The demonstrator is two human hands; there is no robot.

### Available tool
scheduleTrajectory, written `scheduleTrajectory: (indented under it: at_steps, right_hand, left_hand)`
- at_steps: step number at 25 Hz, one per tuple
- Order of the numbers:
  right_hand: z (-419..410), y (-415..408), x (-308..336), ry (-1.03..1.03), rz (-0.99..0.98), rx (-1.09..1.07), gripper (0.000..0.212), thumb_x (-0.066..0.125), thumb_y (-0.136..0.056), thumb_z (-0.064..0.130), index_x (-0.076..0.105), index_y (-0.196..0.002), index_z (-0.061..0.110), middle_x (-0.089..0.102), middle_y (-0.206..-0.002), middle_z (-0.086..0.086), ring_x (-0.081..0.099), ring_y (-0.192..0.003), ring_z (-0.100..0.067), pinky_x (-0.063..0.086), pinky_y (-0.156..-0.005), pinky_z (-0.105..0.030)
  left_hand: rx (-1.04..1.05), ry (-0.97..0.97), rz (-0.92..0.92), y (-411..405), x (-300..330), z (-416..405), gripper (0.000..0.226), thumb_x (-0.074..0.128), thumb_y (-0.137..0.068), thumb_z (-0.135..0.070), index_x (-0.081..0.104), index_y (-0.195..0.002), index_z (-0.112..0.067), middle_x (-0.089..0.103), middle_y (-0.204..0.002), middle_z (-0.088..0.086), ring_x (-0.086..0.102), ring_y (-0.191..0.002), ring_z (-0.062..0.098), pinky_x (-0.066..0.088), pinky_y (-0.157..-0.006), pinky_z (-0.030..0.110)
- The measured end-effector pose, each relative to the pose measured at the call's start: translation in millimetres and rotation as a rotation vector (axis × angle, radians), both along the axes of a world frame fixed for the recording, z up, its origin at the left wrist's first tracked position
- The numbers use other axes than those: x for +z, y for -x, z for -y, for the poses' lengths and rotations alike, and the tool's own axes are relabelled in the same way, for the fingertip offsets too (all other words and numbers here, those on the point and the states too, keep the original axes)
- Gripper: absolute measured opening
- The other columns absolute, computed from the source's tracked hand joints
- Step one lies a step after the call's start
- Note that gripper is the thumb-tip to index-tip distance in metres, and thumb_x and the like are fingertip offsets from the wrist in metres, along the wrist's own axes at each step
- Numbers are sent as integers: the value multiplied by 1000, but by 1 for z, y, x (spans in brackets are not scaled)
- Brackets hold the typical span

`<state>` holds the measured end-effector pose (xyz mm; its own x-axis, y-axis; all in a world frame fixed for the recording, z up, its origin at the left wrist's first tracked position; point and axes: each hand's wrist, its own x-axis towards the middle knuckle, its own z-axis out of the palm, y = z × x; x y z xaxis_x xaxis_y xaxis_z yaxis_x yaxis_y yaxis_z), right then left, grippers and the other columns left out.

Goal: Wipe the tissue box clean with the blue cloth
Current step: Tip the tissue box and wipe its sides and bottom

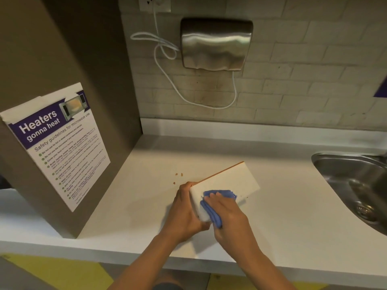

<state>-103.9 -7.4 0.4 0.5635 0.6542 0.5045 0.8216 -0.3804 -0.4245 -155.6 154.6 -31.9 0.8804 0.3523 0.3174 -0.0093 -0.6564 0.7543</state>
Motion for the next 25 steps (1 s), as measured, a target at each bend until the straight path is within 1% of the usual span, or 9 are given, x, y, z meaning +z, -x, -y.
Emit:
scheduleTrajectory:
  at_steps: [3, 7, 9, 11, 13, 15, 19, 22, 25]
  right_hand:
    - [8, -7, -7, 20, 42, -33, 55, 84, -71, 19, 64, -122, 14, 64, -123, -2, 58, -116, -17, 17, -111, -9]
    - [-17, -1, 1, 8, 114, -102, 48, 92, -54, 11, 73, -97, 4, 73, -96, -9, 71, -88, -20, 7, -104, -2]
    - [-12, -1, -6, 28, 91, -97, 57, 94, -50, 12, 73, -102, 4, 72, -102, -8, 70, -95, -21, 7, -107, -4]
    - [5, -6, -15, 30, 82, -81, 55, 90, -62, 16, 70, -113, 9, 68, -117, -5, 64, -109, -19, 12, -110, -8]
    - [16, -14, -15, -50, 64, -105, 38, 68, -86, 31, 67, -118, 10, 65, -122, -2, 59, -114, -15, 17, -109, -7]
    - [9, -16, -13, -96, 14, -143, 45, 44, -97, 43, 65, -120, 9, 65, -120, -2, 57, -112, -11, 17, -106, -3]
    - [-17, 6, -16, -57, 131, -119, 30, 57, -86, 15, 68, -111, 2, 68, -114, -9, 62, -108, -21, 12, -109, -11]
    - [5, 8, -27, -5, 158, -2, 38, 59, -83, 12, 66, -119, 4, 62, -128, -5, 53, -124, -18, 20, -113, -19]
    - [13, -11, -14, -96, -10, -105, 38, 57, -92, 24, 61, -128, 14, 56, -134, 3, 47, -127, -10, 22, -110, -10]
  left_hand:
    - [4, -24, 16, 1, -2, 1, 105, 91, -56, -52, 25, -137, -43, 41, -133, -17, 50, -119, 6, 52, -96, 23]
    - [10, 7, 11, 1, 2, 1, 108, 92, -55, -55, 21, -136, -48, 41, -133, -17, 51, -119, 6, 51, -95, 20]
    - [6, 19, 8, 1, 3, -1, 107, 92, -56, -57, 19, -133, -54, 41, -134, -18, 51, -120, 4, 51, -95, 18]
    - [16, 37, -1, 1, 2, -2, 105, 92, -56, -53, 21, -133, -52, 41, -133, -20, 50, -120, 4, 52, -93, 18]
    - [37, 39, 2, 2, 3, 0, 105, 93, -56, -52, 22, -134, -49, 39, -130, -23, 48, -120, 2, 51, -89, 12]
    - [49, 44, 9, 3, 4, 3, 105, 93, -55, -50, 21, -132, -51, 39, -128, -26, 47, -119, -1, 46, -84, 6]
    - [16, 64, 37, 3, 4, -2, 100, 91, -58, -53, 22, -130, -56, 41, -129, -28, 50, -118, -2, 44, -89, 8]
    - [-8, 22, 13, 4, 2, -4, 101, 91, -58, -56, 22, -132, -54, 42, -131, -20, 51, -119, 3, 49, -92, 15]
    - [26, 19, -8, 4, 3, -2, 106, 93, -54, -52, 22, -133, -49, 40, -129, -21, 49, -118, 0, 48, -89, 13]
